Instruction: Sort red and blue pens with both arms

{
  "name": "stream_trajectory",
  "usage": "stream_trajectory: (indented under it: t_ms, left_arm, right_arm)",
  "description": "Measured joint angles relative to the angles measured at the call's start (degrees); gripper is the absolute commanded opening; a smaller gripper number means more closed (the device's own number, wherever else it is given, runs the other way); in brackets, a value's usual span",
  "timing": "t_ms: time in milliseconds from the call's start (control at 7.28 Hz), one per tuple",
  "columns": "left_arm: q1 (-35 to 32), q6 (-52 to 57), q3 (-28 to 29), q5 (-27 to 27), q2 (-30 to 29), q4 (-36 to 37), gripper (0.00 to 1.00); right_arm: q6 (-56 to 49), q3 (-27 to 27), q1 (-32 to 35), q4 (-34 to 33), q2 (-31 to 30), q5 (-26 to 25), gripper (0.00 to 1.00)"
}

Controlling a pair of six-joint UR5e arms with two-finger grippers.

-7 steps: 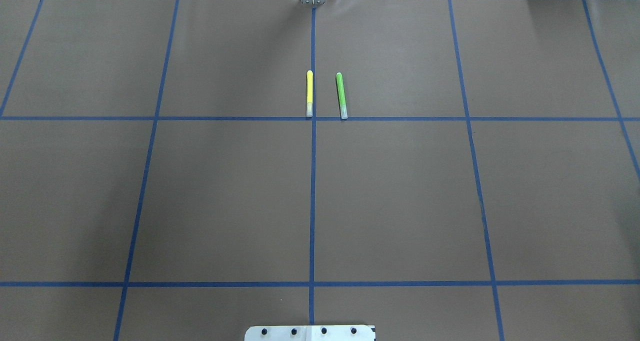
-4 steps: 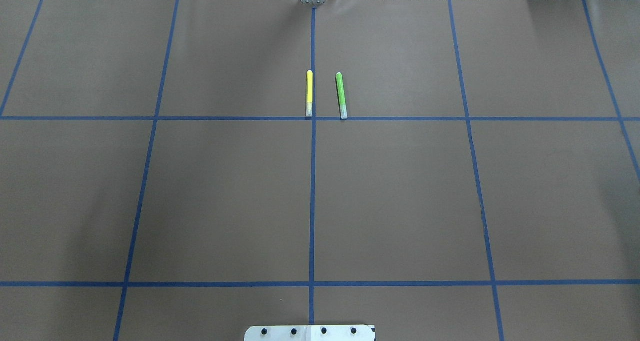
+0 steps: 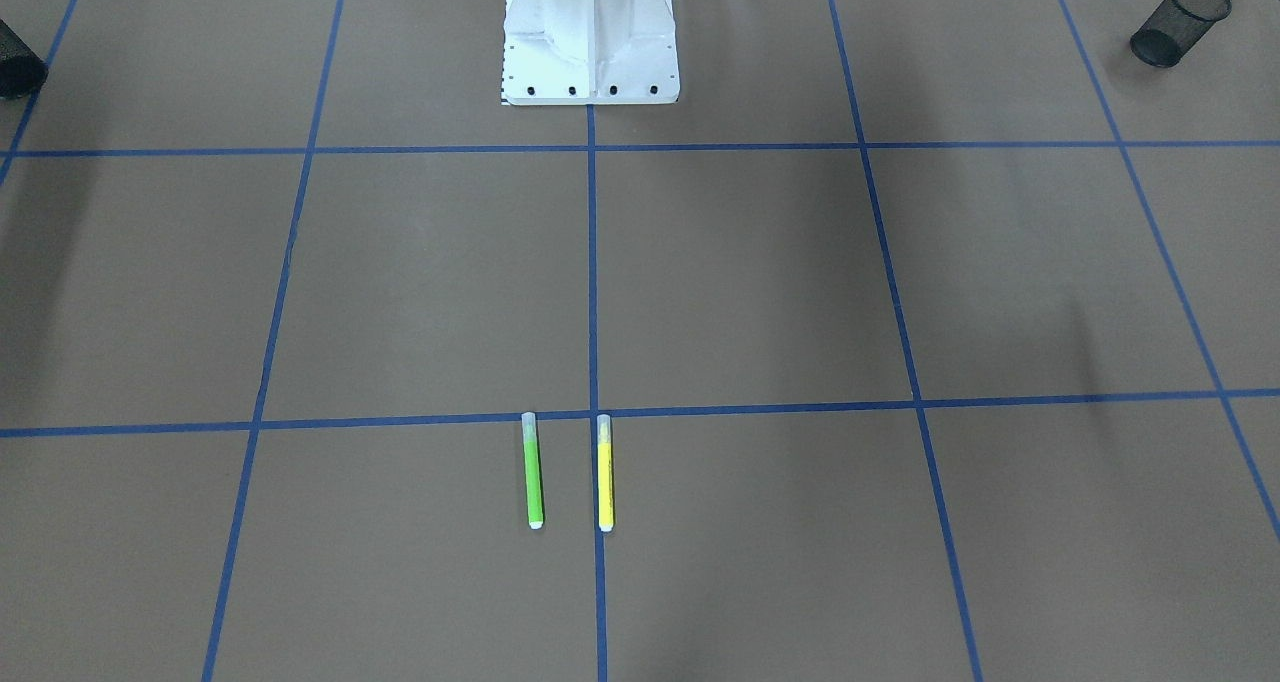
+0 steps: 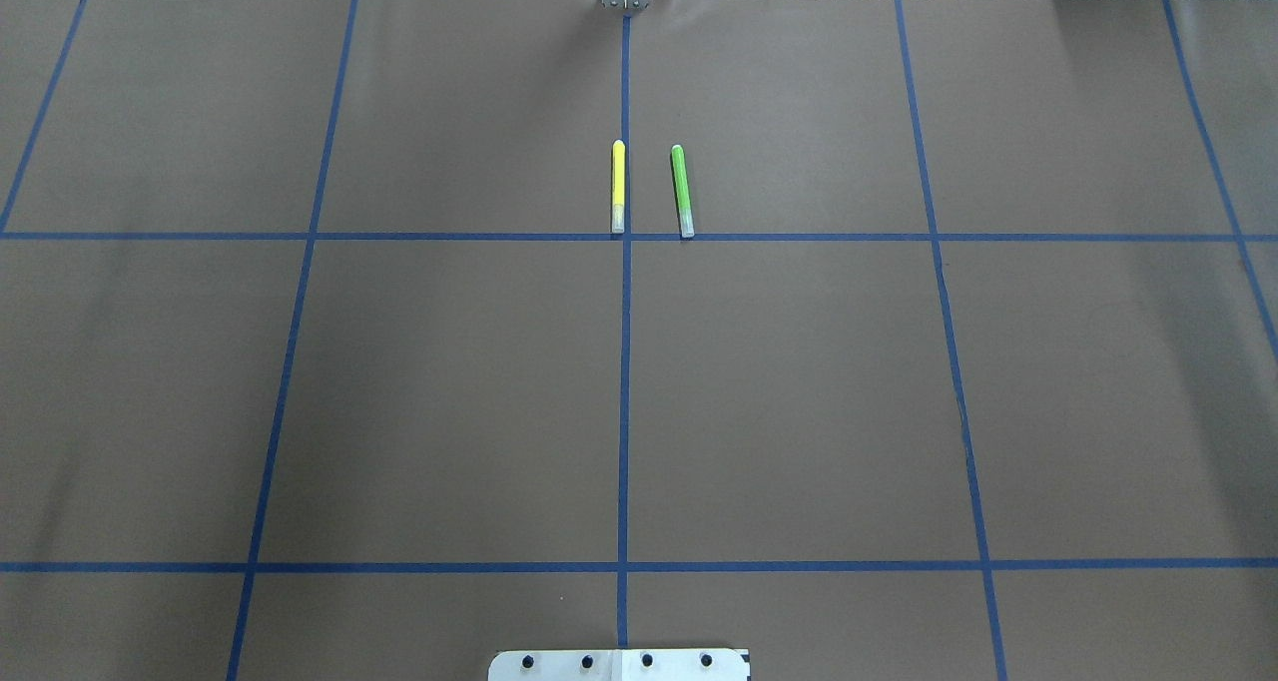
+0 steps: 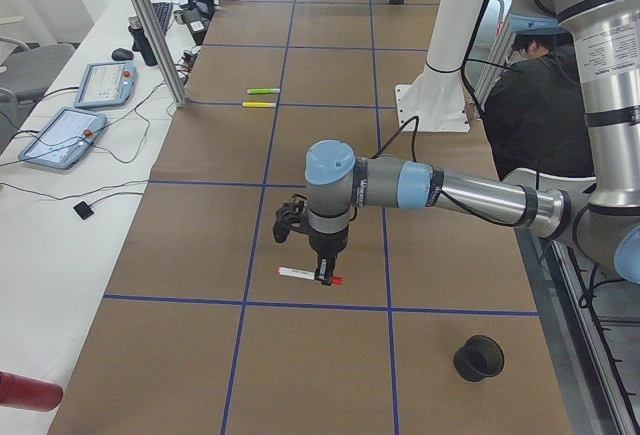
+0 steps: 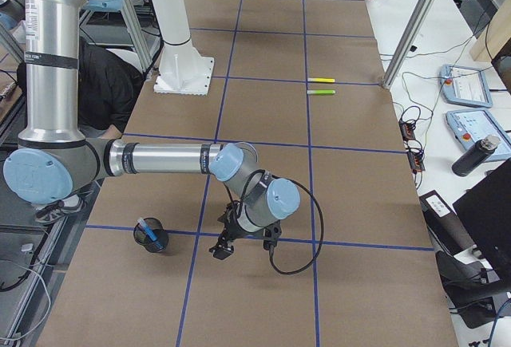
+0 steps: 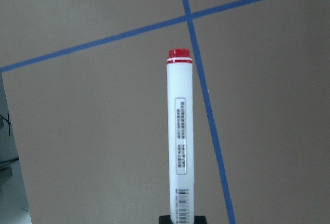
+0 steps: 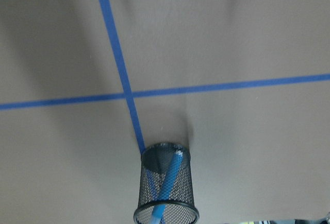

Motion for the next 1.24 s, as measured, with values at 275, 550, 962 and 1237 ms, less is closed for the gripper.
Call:
stream_trajectory:
  t_ms: [275, 550, 962, 1237]
  left_arm:
    - [-4.9, 1.3, -0.1, -3.4, 6.8, 0.3, 0.00]
    - [-9.1, 7.6, 0.3, -4.0, 10.5, 7.3, 0.00]
    - [-15.8, 17.9, 1.4, -3.4, 11.3, 26.6, 0.00]
    - [-18.8, 19.6, 4.9, -3.6, 11.4, 35.5, 0.00]
  right_arm:
    - [9.6, -0.1, 0.1, 11.3, 0.6, 0.0, 0.98]
    - [14.5, -0.3, 0.1, 18.8, 0.8, 0.4, 0.98]
    - [19.4, -0.1, -0.1, 26.5, 1.0, 1.6, 0.98]
    - [21.4, -0.3, -0.3, 30.3, 1.0, 2.0, 0.98]
